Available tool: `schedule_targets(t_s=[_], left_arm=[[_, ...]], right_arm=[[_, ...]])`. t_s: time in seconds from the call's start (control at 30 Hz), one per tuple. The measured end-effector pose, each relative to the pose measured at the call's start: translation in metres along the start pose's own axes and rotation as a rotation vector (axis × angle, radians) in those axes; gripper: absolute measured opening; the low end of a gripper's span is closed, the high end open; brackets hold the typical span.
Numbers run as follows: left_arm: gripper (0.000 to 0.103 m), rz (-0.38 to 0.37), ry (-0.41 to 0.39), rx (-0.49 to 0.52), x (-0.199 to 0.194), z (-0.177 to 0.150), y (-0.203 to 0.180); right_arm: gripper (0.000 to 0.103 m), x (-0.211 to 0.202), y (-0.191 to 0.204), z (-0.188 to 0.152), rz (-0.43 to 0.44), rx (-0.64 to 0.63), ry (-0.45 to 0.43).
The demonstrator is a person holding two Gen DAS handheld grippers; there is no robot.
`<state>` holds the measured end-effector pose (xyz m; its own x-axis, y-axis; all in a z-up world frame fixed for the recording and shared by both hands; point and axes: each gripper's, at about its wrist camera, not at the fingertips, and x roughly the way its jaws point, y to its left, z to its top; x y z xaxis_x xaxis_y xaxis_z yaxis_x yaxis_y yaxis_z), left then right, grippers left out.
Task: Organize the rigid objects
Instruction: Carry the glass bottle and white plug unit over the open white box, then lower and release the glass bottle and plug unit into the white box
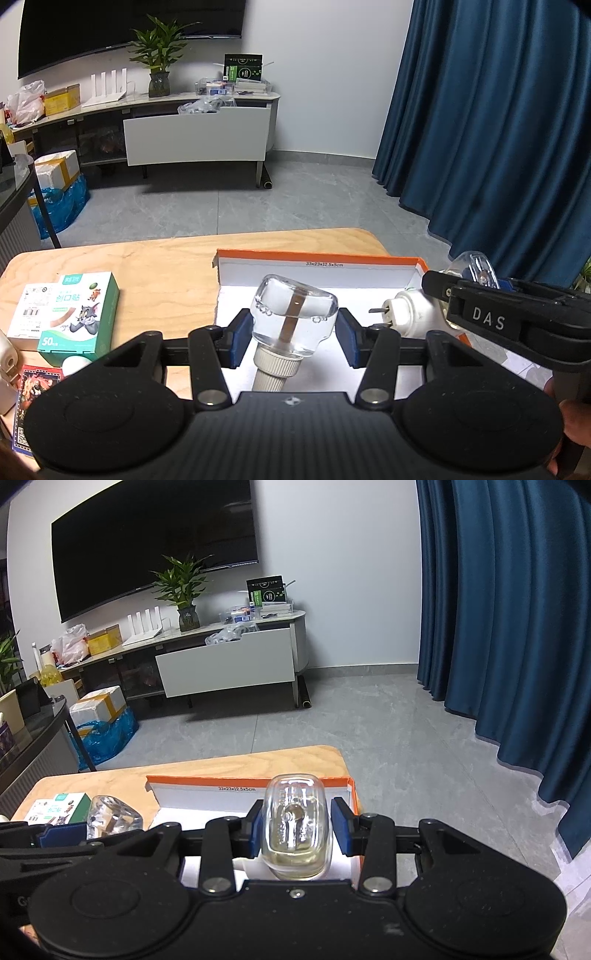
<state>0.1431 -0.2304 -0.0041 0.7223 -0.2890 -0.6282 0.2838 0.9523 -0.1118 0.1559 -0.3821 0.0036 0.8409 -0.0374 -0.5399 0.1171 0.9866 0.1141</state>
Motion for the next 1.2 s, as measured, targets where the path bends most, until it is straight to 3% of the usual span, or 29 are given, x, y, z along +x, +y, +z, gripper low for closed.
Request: schedule_targets(t_s=[1.2], left_arm=[[0.05, -0.006, 0.006, -0.007, 0.0047, -0.0025, 0.0015]], right_arm=[[0.047, 0.0046, -0.0008, 0.0014, 0.023, -0.013, 0.03]])
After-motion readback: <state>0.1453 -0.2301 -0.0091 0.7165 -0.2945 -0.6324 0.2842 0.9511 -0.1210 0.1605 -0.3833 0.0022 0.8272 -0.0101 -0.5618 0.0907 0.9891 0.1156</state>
